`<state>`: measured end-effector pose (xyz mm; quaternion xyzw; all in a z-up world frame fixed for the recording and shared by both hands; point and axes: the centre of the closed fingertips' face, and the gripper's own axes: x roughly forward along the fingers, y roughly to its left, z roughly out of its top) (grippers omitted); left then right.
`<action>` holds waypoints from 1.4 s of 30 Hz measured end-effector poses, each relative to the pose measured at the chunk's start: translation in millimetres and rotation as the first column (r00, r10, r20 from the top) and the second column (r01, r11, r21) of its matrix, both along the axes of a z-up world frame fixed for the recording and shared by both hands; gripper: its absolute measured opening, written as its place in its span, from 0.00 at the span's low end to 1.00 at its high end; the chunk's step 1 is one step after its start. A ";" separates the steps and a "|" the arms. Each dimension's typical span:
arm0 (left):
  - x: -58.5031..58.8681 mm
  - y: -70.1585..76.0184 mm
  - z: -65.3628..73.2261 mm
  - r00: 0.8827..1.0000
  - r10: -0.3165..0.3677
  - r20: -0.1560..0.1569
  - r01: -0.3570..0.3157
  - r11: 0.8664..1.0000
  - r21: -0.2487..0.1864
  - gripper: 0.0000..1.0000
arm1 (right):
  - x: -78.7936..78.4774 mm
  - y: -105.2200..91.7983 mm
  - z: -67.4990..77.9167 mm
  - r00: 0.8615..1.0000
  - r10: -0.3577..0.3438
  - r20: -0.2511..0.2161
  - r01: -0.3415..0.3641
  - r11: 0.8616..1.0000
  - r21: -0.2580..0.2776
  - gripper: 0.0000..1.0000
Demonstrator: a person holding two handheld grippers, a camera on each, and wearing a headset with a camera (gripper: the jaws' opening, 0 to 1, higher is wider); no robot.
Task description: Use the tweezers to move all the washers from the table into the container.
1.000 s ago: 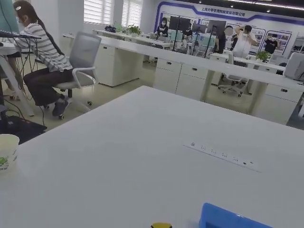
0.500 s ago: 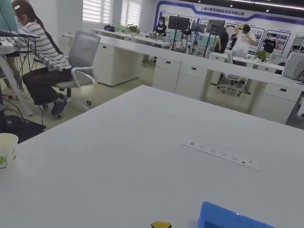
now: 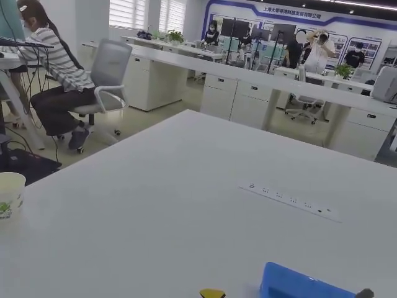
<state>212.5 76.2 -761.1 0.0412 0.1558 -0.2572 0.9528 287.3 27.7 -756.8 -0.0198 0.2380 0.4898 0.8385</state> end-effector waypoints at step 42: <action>0.1 -0.2 -1.0 1.000 -0.002 -0.010 0.002 1.000 -0.006 0.69 | 58.1 32.9 -69.3 0.989 0.027 -0.142 -0.037 0.997 -0.069 0.03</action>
